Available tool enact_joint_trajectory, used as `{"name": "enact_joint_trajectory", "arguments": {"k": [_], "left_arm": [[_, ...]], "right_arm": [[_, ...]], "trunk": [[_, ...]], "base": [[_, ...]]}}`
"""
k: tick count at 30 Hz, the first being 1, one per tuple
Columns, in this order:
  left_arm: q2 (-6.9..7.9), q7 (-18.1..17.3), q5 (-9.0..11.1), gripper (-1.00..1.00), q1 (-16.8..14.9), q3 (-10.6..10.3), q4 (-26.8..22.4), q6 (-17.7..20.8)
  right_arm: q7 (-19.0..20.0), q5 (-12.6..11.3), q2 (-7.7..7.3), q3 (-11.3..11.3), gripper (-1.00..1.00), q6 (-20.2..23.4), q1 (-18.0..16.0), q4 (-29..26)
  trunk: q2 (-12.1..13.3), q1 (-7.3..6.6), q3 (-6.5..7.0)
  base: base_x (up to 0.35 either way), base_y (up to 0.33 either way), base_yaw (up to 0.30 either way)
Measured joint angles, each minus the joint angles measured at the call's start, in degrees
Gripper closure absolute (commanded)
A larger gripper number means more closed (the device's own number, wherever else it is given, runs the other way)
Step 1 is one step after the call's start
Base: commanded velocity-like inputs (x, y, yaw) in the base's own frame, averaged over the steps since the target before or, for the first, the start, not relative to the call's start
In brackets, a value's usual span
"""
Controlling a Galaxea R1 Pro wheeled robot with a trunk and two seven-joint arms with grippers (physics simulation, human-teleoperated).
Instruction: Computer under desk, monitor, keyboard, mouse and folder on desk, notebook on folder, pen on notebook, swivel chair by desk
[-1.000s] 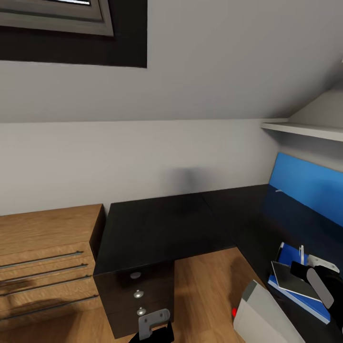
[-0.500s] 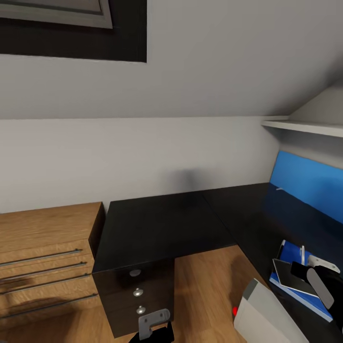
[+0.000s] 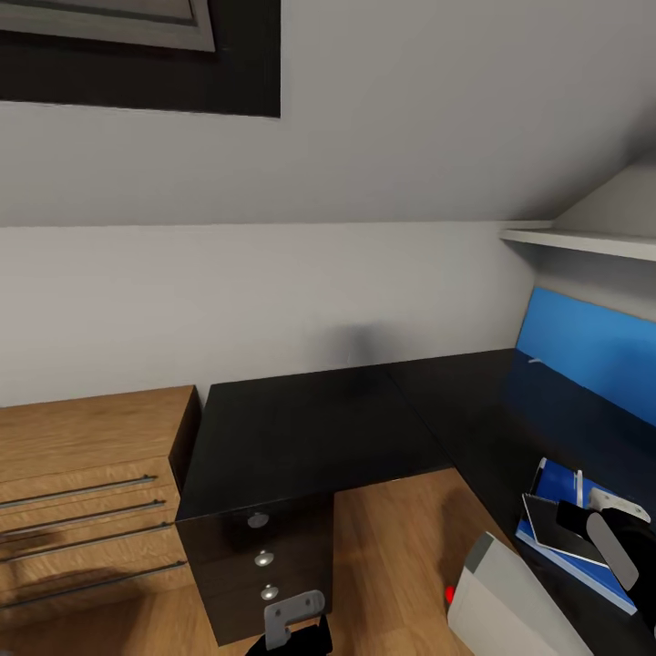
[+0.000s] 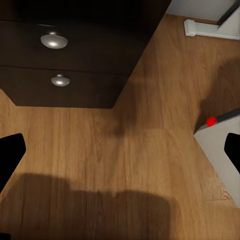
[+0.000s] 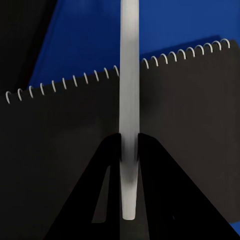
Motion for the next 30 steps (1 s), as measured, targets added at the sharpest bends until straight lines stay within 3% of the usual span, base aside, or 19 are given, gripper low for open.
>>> {"name": "enact_joint_trajectory", "arguments": {"k": [6,7,30], "left_arm": [[0.01,-0.1,-0.01,-1.0,0.0,0.03,-0.01,0.0],[0.01,-0.11,0.02,-1.0,0.0,0.03,-0.02,0.0],[-0.03,-0.1,0.11,-1.0,0.0,-0.05,0.03,0.0]], "right_arm": [[-0.04,0.0,0.0,0.01,1.0,0.0,0.0,0.0],[-0.05,0.0,0.0,0.01,-1.0,0.0,0.0,0.0],[0.19,-0.23,-0.12,-0.39,-1.0,-0.01,0.03,-1.64]], "trunk": [[0.0,0.0,0.0],[0.0,0.0,0.0],[0.0,0.0,0.0]], "base": [[0.0,0.0,0.0],[0.0,0.0,0.0],[0.0,0.0,0.0]]}}
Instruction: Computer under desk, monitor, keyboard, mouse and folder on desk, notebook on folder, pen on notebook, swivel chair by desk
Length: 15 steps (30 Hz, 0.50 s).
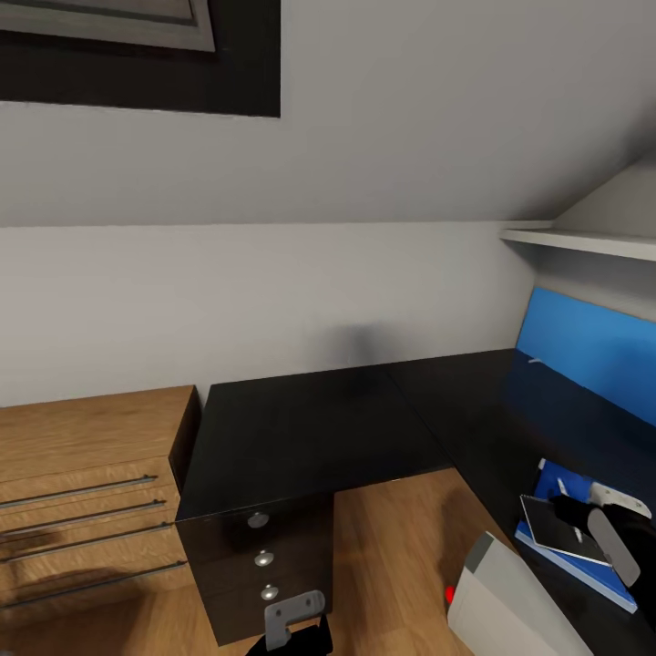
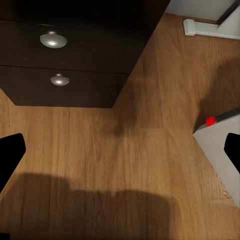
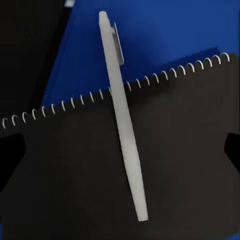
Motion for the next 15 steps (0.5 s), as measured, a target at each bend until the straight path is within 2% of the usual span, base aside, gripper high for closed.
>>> {"name": "enact_joint_trajectory", "arguments": {"k": [4,7,13,15], "left_arm": [[0.02,0.05,0.1,-1.0,0.0,0.0,0.01,0.02],[-0.01,0.1,0.2,-1.0,0.0,0.0,0.08,0.05],[0.03,0.08,0.35,-1.0,0.0,0.04,0.17,0.12],[0.03,0.11,0.39,-1.0,0.0,0.07,0.28,0.12]], "right_arm": [[0.03,-0.03,-0.04,-1.03,-1.0,0.38,0.14,-4.29],[0.01,-0.12,0.17,-1.39,-1.0,1.07,1.17,-11.09],[-0.04,-0.6,0.6,-1.46,-1.0,5.07,5.44,-20.22],[-0.09,-0.65,1.64,-1.46,-1.0,5.63,7.23,-23.11]], "trunk": [[0.0,0.0,0.0],[0.0,0.0,0.0],[0.0,0.0,0.0],[0.0,0.0,0.0]], "base": [[0.0,0.0,0.0],[0.0,0.0,0.0],[0.0,0.0,0.0],[0.0,0.0,0.0]]}}
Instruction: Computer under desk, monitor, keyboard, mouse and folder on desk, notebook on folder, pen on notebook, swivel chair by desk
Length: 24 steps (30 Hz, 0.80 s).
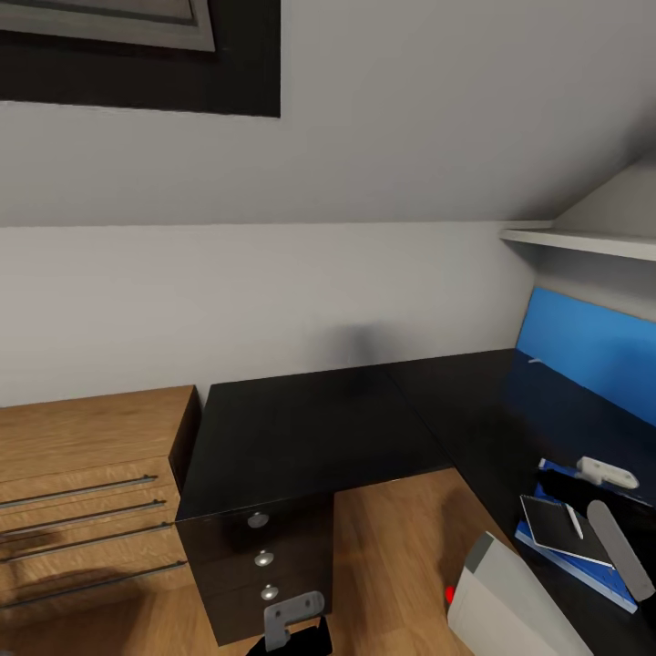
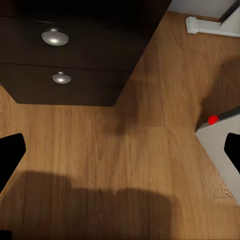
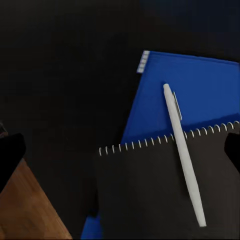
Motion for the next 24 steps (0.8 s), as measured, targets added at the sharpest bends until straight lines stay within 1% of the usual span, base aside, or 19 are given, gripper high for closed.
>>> {"name": "enact_joint_trajectory", "arguments": {"k": [1,3,6,7,9,11,14,15,24], "left_arm": [[0.0,0.0,0.01,-1.0,0.0,0.0,0.05,-0.01],[-0.01,0.0,-0.02,-1.0,0.0,0.01,0.18,-0.03],[0.0,0.0,-0.04,-1.0,0.0,0.01,0.22,-0.03],[0.0,-0.01,-0.1,-1.0,-0.01,-0.03,0.26,-0.04],[0.01,-0.02,-0.14,-1.0,0.0,-0.05,0.26,-0.05],[0.08,-0.02,-0.19,-1.0,0.0,-0.07,0.26,-0.11],[0.09,-0.04,-0.2,-1.0,0.01,0.02,0.26,-0.12],[0.2,-0.03,-0.12,-1.0,0.01,0.2,0.36,-0.12],[0.35,-0.06,-0.15,-1.0,0.02,0.61,1.97,-0.17]], "right_arm": [[-0.02,0.08,0.48,0.0,-1.0,0.24,0.41,-0.83],[-0.09,0.34,2.62,0.01,-1.0,1.92,1.72,-4.51],[-0.12,0.51,3.92,0.01,-1.0,3.72,2.37,-6.87],[-0.16,0.4,6.2,0.03,-1.0,6.38,3.16,-9.34],[-0.17,0.64,6.83,0.01,-1.0,6.84,3.3,-9.7],[-0.18,0.55,7.5,0.26,-1.0,7.13,3.48,-9.97],[-0.18,0.55,7.66,1.6,-1.0,6.99,4.15,-10.0],[-0.28,0.48,7.71,4.14,-1.0,6.73,4.61,-10.02],[-3.34,0.67,7.76,9.5,-1.0,6.47,4.77,-10.05]], "trunk": [[0.0,0.0,0.0],[0.0,0.0,0.0],[0.0,0.0,0.0],[0.0,0.0,0.0],[0.0,0.0,0.0],[0.0,0.02,0.0],[0.0,0.03,0.0],[0.0,0.04,0.0],[0.0,0.04,0.0]], "base": [[0.0,0.0,0.0],[0.0,0.0,0.0],[0.0,0.0,0.0],[0.0,0.0,0.0],[0.0,0.0,0.0],[-0.223,0.0,0.028],[-0.301,0.0,0.173],[-0.327,0.0,0.254],[-0.333,-0.015,0.272]]}}
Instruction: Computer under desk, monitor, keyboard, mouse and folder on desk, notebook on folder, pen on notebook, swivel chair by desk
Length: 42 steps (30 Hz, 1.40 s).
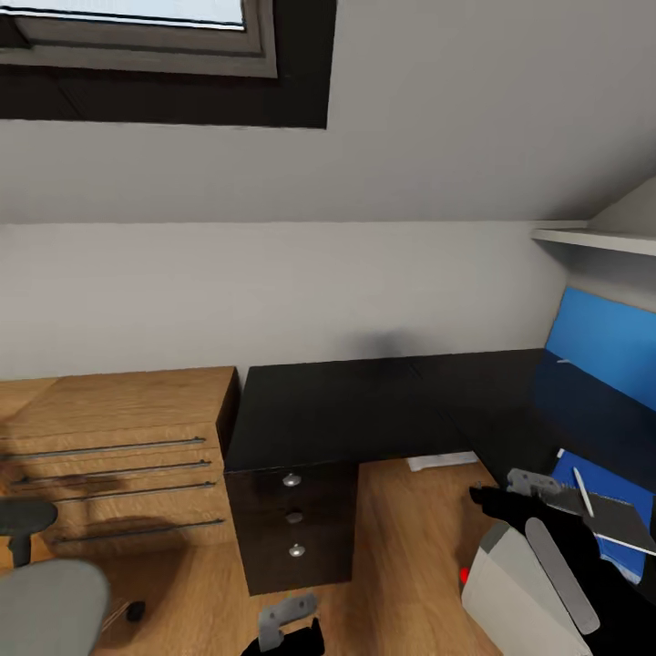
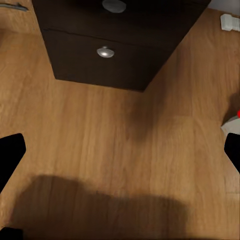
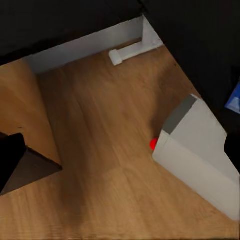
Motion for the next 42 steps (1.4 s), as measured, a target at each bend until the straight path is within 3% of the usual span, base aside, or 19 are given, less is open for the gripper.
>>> {"name": "enact_joint_trajectory", "arguments": {"k": [3,4,8,19,22,25,26,30,32,35,37,39,40,42], "left_arm": [[0.01,-0.01,-0.05,-1.0,0.0,0.29,1.06,-0.02],[-0.02,-0.05,-0.14,-1.0,-0.01,1.35,2.05,-0.03],[0.0,-0.09,-0.13,-1.0,0.0,2.92,2.68,0.01],[0.17,-0.38,-0.12,-1.0,0.0,6.1,3.76,0.14],[0.17,-0.32,-0.26,-1.0,0.0,6.77,3.96,0.15],[0.17,-0.26,-0.17,-1.0,-0.01,6.83,4.18,0.14],[0.19,-0.27,-0.12,-1.0,-0.02,6.82,4.77,0.14],[0.12,-0.28,-0.22,-1.0,-0.02,6.71,7.28,0.09],[-0.04,-0.33,-0.24,-1.0,-0.02,6.52,9.54,0.03],[-0.13,-0.36,-0.1,-1.0,-0.02,6.37,10.7,0.0],[-0.2,-0.43,0.0,-1.0,-0.01,5.79,12.2,0.01],[-0.28,-0.49,0.02,-1.0,-0.01,5.15,13.65,0.03],[-0.55,-1.09,0.05,-1.0,0.0,3.61,17.55,-0.01],[-1.12,-2.51,0.03,-1.0,0.0,2.76,22.02,-0.14]], "right_arm": [[-1.38,0.02,0.01,2.79,-1.0,-0.38,0.01,0.0],[-2.76,-0.09,0.02,5.26,-1.0,-1.59,0.05,0.03],[-4.48,-0.15,0.01,7.99,-1.0,-3.54,0.08,0.2],[-6.17,-0.36,0.05,10.99,-1.0,-5.09,0.1,0.65],[-6.03,-0.46,0.25,11.45,-1.0,-6.33,0.22,3.86],[-5.84,-0.33,1.52,11.59,-1.0,-8.36,0.27,7.66],[-5.77,-0.05,2.87,11.8,-1.0,-10.5,0.29,11.12],[-5.71,1.92,5.25,12.83,-1.0,-17.2,0.3,19.49],[-5.76,5.77,6.72,15.37,-1.0,-26.52,0.31,27.76],[-5.87,8.97,8.71,18.34,-1.0,-35.55,0.31,35.23],[-6.05,10.84,11.08,19.89,-1.0,-42.37,0.32,41.67],[-6.1,11.34,12.02,20.34,-1.0,-45.31,0.32,44.43],[-6.05,11.7,12.97,20.72,-1.0,-49.85,0.31,48.2],[-5.97,11.78,13.31,20.85,-1.0,-52.67,0.31,50.47]], "trunk": [[0.0,0.0,0.0],[0.0,0.0,0.0],[0.0,0.0,0.0],[0.0,-0.01,0.0],[-0.01,-0.03,0.0],[0.0,-0.03,0.0],[0.39,-0.25,0.17],[1.99,-1.13,0.89],[2.79,-1.57,1.25],[4.0,-2.23,1.79],[4.8,-2.66,2.14],[5.6,-3.1,2.51],[6.0,-3.32,2.68],[6.8,-3.76,3.04]], "base": [[-0.334,-0.068,0.277],[-0.335,-0.079,0.278],[-0.335,-0.081,0.278],[-0.309,-0.076,0.278],[-0.051,-0.011,0.177],[-0.025,-0.005,0.086],[-0.013,-0.003,0.046],[-0.008,-0.002,0.026],[-0.002,-0.001,0.009],[-0.001,0.0,0.004],[0.0,0.0,0.001],[0.0,0.0,0.001],[0.0,0.0,0.0],[0.0,0.0,0.0]]}}
